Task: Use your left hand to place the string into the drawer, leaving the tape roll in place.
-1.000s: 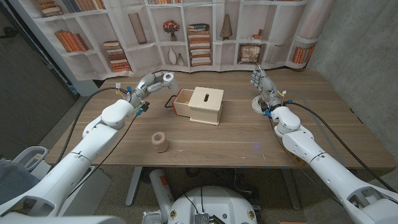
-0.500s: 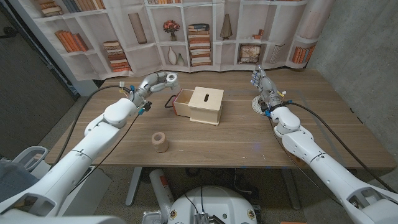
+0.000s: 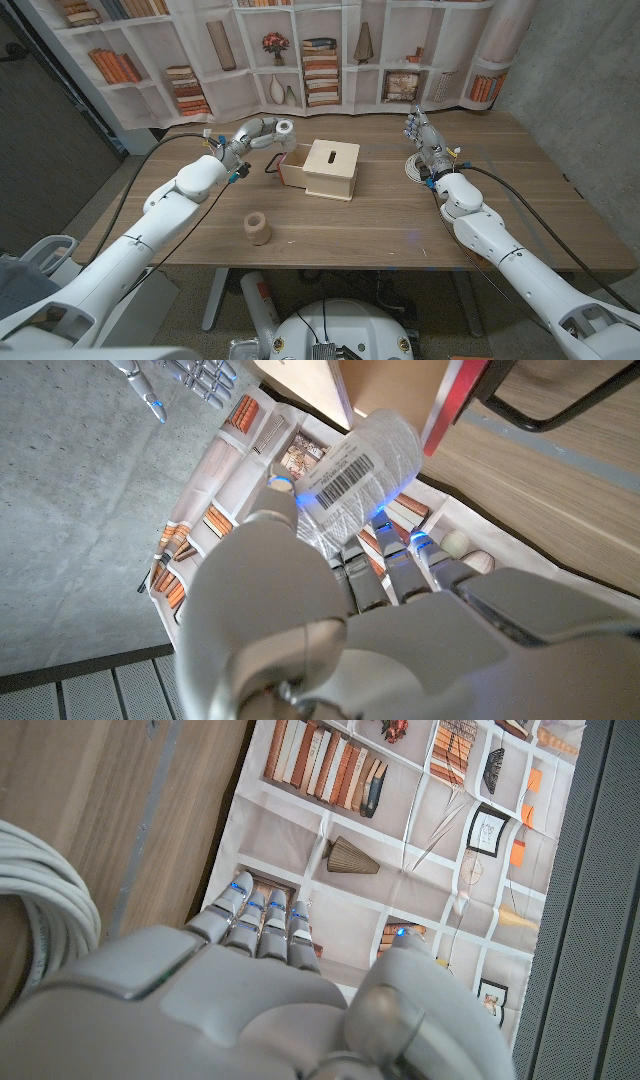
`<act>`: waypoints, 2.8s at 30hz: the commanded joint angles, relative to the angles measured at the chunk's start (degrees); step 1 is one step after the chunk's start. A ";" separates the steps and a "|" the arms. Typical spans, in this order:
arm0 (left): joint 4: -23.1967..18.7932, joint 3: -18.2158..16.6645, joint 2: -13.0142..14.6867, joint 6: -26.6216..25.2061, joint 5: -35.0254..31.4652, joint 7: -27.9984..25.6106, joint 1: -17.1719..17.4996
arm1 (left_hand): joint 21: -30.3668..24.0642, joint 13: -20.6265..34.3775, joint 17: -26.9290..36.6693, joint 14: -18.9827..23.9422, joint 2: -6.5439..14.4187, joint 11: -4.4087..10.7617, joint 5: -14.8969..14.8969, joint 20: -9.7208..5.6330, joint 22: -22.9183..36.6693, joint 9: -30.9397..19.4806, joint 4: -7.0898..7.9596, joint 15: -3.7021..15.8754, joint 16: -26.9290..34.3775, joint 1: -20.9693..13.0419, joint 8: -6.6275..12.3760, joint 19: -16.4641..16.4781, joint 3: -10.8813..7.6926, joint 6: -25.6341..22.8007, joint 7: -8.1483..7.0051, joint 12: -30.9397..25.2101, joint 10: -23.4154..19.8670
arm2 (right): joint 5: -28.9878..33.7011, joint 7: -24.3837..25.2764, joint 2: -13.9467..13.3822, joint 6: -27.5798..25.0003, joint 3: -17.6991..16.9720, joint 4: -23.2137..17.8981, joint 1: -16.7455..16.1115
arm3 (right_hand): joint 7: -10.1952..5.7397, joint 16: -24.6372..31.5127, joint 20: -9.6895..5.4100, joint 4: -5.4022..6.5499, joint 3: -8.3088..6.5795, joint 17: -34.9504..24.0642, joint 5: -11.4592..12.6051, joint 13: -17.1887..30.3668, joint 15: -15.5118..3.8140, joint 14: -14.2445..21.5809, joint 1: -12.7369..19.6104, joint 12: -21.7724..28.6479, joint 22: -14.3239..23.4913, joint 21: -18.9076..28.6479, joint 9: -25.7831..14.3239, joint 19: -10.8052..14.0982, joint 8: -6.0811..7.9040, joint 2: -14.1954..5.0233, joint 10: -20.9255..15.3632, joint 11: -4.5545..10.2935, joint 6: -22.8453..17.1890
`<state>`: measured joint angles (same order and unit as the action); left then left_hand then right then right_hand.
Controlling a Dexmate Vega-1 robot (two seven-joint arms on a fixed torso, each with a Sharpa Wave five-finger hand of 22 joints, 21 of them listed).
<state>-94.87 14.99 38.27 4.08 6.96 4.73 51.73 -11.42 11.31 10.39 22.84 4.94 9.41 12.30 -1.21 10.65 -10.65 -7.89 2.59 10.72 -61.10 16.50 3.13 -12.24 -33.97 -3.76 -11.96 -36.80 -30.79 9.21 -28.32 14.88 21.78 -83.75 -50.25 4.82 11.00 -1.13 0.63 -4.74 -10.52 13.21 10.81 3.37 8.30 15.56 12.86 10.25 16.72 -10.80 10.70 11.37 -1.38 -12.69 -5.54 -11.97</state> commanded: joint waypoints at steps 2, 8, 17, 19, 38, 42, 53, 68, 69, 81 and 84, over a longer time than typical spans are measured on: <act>-0.63 2.49 0.58 -2.15 -1.73 0.54 -1.76 | -0.06 0.09 0.04 -0.28 -0.60 2.39 0.45 1.32 0.06 -0.09 0.37 6.95 0.17 -0.19 0.66 -0.46 -1.09 -11.32 -3.33 -0.29 -3.35 | 0.25 0.57 -0.16 -0.40 -0.06 -0.54 -0.26 | 0.08 -0.06 0.14 -0.39 -0.05 -0.24 0.11 0.07 0.05 0.22 0.58 -0.06 0.19 -0.11 -0.07 0.41 -0.05 -0.15 -0.38 -0.02 -0.24; -1.85 2.60 0.89 -3.39 -2.62 -0.30 -1.52 | -0.41 0.07 -0.06 -0.66 -1.42 2.69 0.68 7.06 -0.01 -0.06 -0.01 5.65 0.24 -1.00 0.65 -0.01 -1.28 -12.96 -3.62 0.04 -4.74 | 0.19 0.56 -0.27 -0.52 -0.13 -0.76 -0.27 | 0.14 -0.07 0.14 -0.42 -0.04 -0.24 0.11 0.07 0.09 0.20 0.58 -0.08 0.19 -0.19 -0.07 0.45 -0.06 -0.17 -0.36 0.00 -0.20; -2.14 3.45 1.04 -4.25 -3.20 0.32 -2.33 | 0.06 0.09 -0.13 -1.58 -2.39 2.70 0.80 11.64 -0.15 -0.04 -0.18 4.16 0.08 -1.69 0.82 -1.15 -1.35 -15.35 -4.16 0.08 -6.87 | 0.00 0.33 -0.44 -0.45 -0.34 -0.66 -0.19 | 0.06 -0.06 0.12 -0.45 -0.02 -0.25 0.09 0.07 0.14 0.21 0.56 -0.09 0.20 -0.35 -0.07 0.50 -0.05 -0.21 -0.39 -0.06 -0.23; -2.00 3.72 0.90 -4.43 -3.54 0.13 -2.52 | 0.13 0.09 -0.12 -1.80 -2.49 2.71 0.82 11.67 -0.15 -0.03 -0.17 3.90 0.02 -1.70 0.77 -1.38 -1.33 -15.36 -4.14 0.13 -6.89 | -0.09 0.25 -0.47 -0.47 -0.38 -0.61 -0.17 | 0.08 -0.06 0.12 -0.46 -0.01 -0.25 0.09 0.07 0.14 0.23 0.56 -0.09 0.20 -0.38 -0.07 0.51 -0.05 -0.21 -0.38 -0.07 -0.25; -0.29 6.30 -0.06 -6.14 -4.69 2.05 -4.62 | 0.82 0.13 0.08 -3.02 -2.89 2.73 1.17 11.15 -0.23 -0.01 0.26 2.32 0.06 -1.54 0.23 -4.55 -1.26 -15.62 -4.42 0.56 -7.15 | -0.44 0.20 -0.63 -0.37 -0.59 -0.32 -0.69 | 0.08 -0.06 0.21 -0.54 0.04 -0.25 0.06 0.08 0.10 0.22 0.53 -0.12 0.22 -0.72 -0.07 0.59 -0.05 -0.28 -0.42 -0.01 -0.29; -0.47 6.37 0.00 -6.62 -4.65 2.44 -4.66 | 0.75 0.14 0.11 -3.22 -2.96 2.69 1.20 11.07 -0.24 -0.01 0.37 2.16 0.07 -1.42 0.05 -4.71 -1.21 -15.42 -4.35 0.70 -6.93 | -0.60 0.09 -0.64 -0.18 -0.67 -0.21 -0.87 | 0.10 -0.06 0.23 -0.56 0.05 -0.25 0.06 0.08 0.15 0.23 0.53 -0.12 0.22 -0.77 -0.07 0.62 -0.04 -0.30 -0.44 -0.02 -0.30; -1.47 5.65 0.29 -7.27 -4.60 1.70 -3.33 | 0.57 0.17 0.17 -3.47 -3.24 2.63 1.40 11.31 -0.25 -0.02 0.63 1.47 0.21 -1.10 -0.36 -5.06 -1.04 -15.12 -3.97 0.89 -6.58 | -0.77 0.22 -0.96 -0.26 -0.84 -0.70 -1.56 | 0.10 -0.06 0.23 -0.61 0.07 -0.25 0.05 0.08 0.11 0.24 0.53 -0.12 0.23 -0.91 -0.07 0.68 -0.03 -0.33 -0.47 -0.04 -0.34; -3.82 4.08 0.96 -8.71 -4.45 -0.23 -0.83 | 0.37 0.27 0.25 -4.12 -3.40 2.43 1.83 11.19 -0.24 -0.08 0.96 0.70 0.22 -0.78 -1.66 -5.56 -0.97 -12.95 -3.69 1.61 -4.11 | -0.89 -0.73 -0.67 -0.34 -0.34 0.33 -0.83 | 0.05 -0.06 0.25 -0.68 0.09 -0.24 0.03 0.08 0.16 0.26 0.54 -0.15 0.24 -1.16 -0.07 0.75 -0.03 -0.40 -0.48 -0.01 -0.37; -3.85 3.99 0.87 -8.77 -4.40 -0.44 -0.69 | 0.36 0.28 0.25 -4.23 -3.43 2.43 1.87 11.23 -0.24 -0.09 0.99 0.69 0.21 -0.75 -1.79 -5.61 -0.95 -12.69 -3.68 1.67 -3.77 | -0.87 -0.74 -0.64 -0.42 -0.28 0.42 -0.74 | 0.05 -0.06 0.24 -0.69 0.09 -0.24 0.03 0.08 0.12 0.25 0.54 -0.14 0.24 -1.17 -0.07 0.76 -0.03 -0.40 -0.49 -0.01 -0.36; -3.67 3.72 1.05 -9.09 -4.10 -0.25 -0.35 | 0.25 0.38 0.31 -4.77 -3.62 2.31 2.29 11.50 -0.22 -0.19 1.29 0.40 0.25 -0.34 -3.17 -5.94 -0.79 -9.83 -3.39 1.89 -0.87 | -0.83 -1.72 -0.02 -0.73 0.45 2.07 0.66 | -0.05 -0.06 0.28 -0.74 0.11 -0.24 0.02 0.08 0.15 0.27 0.55 -0.15 0.25 -1.34 -0.07 0.77 -0.02 -0.44 -0.50 0.00 -0.41; -3.47 3.71 0.93 -8.98 -3.92 -0.16 -0.37 | 0.24 0.42 0.33 -5.08 -3.64 2.21 2.44 11.57 -0.21 -0.23 1.39 0.31 0.23 -0.20 -3.64 -6.09 -0.75 -8.73 -3.44 1.87 0.07 | -0.84 -1.90 0.06 -0.88 0.57 2.31 0.94 | -0.04 -0.07 0.27 -0.75 0.11 -0.24 0.01 0.09 0.07 0.23 0.55 -0.14 0.25 -1.38 -0.07 0.80 -0.03 -0.45 -0.54 0.05 -0.39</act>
<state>-98.43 19.05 39.27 -4.67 2.63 4.85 50.95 -10.80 11.63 10.54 18.14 1.37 11.74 14.33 10.17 10.40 -10.70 -7.66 2.35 10.72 -61.81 13.24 -2.31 -12.01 -40.38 -4.51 -10.33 -37.49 -31.69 8.02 -28.80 14.47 21.62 -82.89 -50.67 4.82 11.04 -0.92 0.22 -4.34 -10.51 13.21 10.78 3.37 8.30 15.88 12.86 10.25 15.46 -10.79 10.90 11.37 -1.70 -12.69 -5.54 -11.97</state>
